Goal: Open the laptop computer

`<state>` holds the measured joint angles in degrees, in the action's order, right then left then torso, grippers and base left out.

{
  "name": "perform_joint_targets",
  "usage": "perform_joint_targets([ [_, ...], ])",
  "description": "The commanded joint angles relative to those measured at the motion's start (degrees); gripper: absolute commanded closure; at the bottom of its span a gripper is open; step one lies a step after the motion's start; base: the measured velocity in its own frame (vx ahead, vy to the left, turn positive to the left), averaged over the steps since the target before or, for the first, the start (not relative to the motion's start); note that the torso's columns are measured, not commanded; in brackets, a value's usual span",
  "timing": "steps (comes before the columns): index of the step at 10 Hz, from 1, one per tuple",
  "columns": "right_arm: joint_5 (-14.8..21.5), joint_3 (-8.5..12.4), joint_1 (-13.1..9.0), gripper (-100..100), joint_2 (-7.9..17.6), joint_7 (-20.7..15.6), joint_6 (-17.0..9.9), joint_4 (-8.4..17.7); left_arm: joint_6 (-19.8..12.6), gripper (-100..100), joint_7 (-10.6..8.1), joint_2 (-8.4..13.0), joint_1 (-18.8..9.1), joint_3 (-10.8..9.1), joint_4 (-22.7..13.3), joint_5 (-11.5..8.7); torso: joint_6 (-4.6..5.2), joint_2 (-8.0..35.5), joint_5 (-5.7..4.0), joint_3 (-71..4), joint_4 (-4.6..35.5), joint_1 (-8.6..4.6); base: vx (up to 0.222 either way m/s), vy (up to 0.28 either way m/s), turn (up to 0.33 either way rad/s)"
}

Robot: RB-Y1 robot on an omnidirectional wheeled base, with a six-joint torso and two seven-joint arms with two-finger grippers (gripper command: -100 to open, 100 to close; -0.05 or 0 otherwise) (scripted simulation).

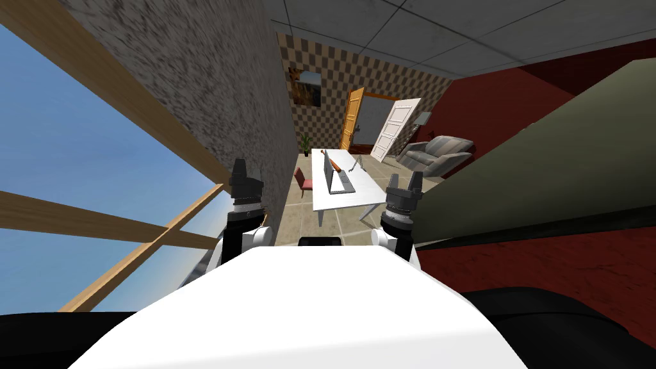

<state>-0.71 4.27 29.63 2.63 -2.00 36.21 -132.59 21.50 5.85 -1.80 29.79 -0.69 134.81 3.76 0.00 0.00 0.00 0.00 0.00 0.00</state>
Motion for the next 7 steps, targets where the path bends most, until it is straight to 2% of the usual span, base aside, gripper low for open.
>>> perform_joint_targets([
  [1, 0.00, 0.00, 0.00, 0, 0.00, 0.00, 0.00, 0.00, 0.00, 0, 0.00, 0.00, 0.00, 0.00, 0.00, 0.00, 0.00, 2.32, 0.00, -4.67, 2.35, 0.00, 0.000, 0.000, 0.000],
  [7, 0.00, 0.00, 0.00, 0, 0.00, 0.00, 0.00, -0.02, 0.01, 0, 0.00, 0.00, 0.00, 0.00, 0.01, 0.00, 0.00, 26.93, 0.00, -53.81, 26.91, 0.00, 0.000, 0.000, 0.000],
])
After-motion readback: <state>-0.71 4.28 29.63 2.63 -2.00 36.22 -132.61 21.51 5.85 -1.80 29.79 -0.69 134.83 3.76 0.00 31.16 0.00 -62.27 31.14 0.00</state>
